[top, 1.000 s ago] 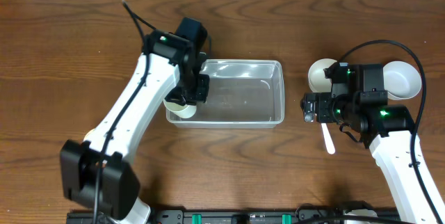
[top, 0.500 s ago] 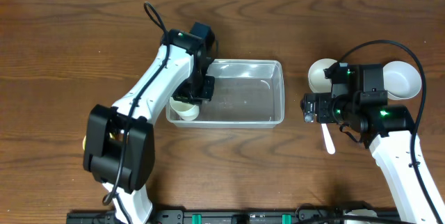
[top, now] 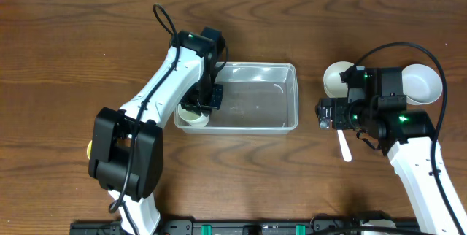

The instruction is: Pack container

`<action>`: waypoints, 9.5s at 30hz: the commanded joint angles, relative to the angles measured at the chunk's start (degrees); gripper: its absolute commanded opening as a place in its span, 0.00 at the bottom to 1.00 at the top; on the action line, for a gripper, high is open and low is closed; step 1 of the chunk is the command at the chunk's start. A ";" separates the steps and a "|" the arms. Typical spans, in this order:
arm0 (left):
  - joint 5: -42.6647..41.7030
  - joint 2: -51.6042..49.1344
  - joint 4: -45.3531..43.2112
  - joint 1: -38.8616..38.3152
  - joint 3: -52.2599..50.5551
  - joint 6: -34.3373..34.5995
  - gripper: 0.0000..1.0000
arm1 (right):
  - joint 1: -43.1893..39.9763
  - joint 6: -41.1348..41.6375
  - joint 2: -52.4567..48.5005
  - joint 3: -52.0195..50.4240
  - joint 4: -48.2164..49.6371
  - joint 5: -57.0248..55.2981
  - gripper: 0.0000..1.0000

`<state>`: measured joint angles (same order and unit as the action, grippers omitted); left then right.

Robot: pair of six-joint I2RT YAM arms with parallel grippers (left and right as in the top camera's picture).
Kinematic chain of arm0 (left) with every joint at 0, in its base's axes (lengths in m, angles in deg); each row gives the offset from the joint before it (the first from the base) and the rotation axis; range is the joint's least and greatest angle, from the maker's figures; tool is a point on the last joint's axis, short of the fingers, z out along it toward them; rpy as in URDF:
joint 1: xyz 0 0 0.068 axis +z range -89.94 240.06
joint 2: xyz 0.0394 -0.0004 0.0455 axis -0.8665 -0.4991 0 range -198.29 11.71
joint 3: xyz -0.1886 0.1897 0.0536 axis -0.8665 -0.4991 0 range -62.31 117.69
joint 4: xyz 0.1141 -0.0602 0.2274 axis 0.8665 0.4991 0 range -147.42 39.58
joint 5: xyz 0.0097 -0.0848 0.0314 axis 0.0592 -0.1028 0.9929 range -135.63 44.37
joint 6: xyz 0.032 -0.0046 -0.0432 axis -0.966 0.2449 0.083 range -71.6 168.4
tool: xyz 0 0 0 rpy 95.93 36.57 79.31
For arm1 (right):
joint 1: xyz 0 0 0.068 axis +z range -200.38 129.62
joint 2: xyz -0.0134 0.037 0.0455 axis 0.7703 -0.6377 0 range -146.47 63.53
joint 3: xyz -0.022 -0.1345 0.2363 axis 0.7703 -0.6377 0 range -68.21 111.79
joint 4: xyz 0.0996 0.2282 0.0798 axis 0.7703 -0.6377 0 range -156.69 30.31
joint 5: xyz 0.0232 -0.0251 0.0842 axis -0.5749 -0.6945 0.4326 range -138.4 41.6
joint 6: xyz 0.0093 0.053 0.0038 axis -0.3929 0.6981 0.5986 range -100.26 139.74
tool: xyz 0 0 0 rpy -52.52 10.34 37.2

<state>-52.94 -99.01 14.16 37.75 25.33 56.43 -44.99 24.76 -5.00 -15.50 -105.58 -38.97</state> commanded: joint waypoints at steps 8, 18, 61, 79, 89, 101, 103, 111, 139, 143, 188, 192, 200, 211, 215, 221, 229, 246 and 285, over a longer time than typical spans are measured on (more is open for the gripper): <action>0.68 0.76 0.61 -0.02 0.02 -0.55 0.17 | 0.22 0.09 -0.07 0.94 -0.15 0.00 0.99; 0.63 6.73 0.61 -0.02 0.11 -0.52 0.28 | 0.22 0.09 -0.07 0.94 -0.13 0.00 0.99; 11.34 35.06 -11.54 38.73 -29.83 17.55 0.65 | 0.22 0.09 -0.07 0.94 0.28 -0.20 0.99; 10.97 28.76 -22.03 38.73 -38.05 16.46 0.67 | 0.22 0.09 -0.07 0.94 -0.26 -0.17 0.99; 10.99 26.86 -22.32 38.73 -38.05 16.02 0.45 | 0.22 0.09 -0.07 0.94 -0.24 -0.17 0.99; 10.99 26.91 -22.29 38.73 -38.03 16.02 0.18 | 0.22 0.09 -0.07 0.94 -0.20 -0.17 0.99; 10.99 26.93 -22.27 38.73 -38.03 16.00 0.14 | 0.22 0.09 -0.07 0.94 -0.20 -0.17 0.99; 10.97 27.54 -21.92 38.73 -37.51 15.61 0.06 | 0.22 0.09 -0.07 0.94 -0.20 -0.20 0.99; -0.59 20.94 -12.17 -3.48 5.92 0.13 0.06 | -2.97 4.35 -0.07 0.96 1.20 -1.66 0.99; -2.60 13.64 -11.17 -4.31 7.98 -1.40 0.06 | -2.97 4.35 -0.07 0.96 1.18 -1.66 0.99; 4.59 -7.80 -13.00 -6.23 11.13 -13.40 0.17 | -2.97 4.13 -0.07 0.94 0.66 -1.68 0.99; 4.59 -7.80 -13.42 -6.23 11.13 -13.40 0.33 | -2.97 4.11 -0.07 0.96 0.63 -1.66 0.99; 4.61 -7.78 -13.68 -6.23 11.13 -13.40 0.35 | -2.97 3.89 -0.07 0.96 0.66 -1.68 0.99; 6.95 -1.70 -13.18 -6.40 13.57 -13.99 0.56 | -2.97 4.72 -0.07 0.96 0.90 -1.44 0.99; 6.97 5.11 -13.20 -5.97 13.75 -13.49 0.61 | -2.97 5.64 -0.07 0.96 1.53 -1.46 0.99; 13.16 16.98 -8.83 -0.85 13.75 -2.43 0.67 | -2.97 5.88 0.07 1.49 0.87 -3.98 0.99; 9.46 29.33 -4.57 17.66 9.16 2.78 0.68 | -2.97 4.13 0.57 17.11 -7.43 -9.46 0.99; -2.80 41.70 -12.28 30.62 -21.88 2.58 0.67 | -2.69 -3.93 -22.45 27.93 -11.82 -12.24 0.99; -2.73 41.70 -12.52 30.64 -22.82 2.58 0.68 | 0.44 -4.83 -46.23 27.91 0.48 -12.22 0.28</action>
<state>-55.60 -57.92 1.50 68.16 2.90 58.90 -44.99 19.45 -50.94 11.97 -105.10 -50.75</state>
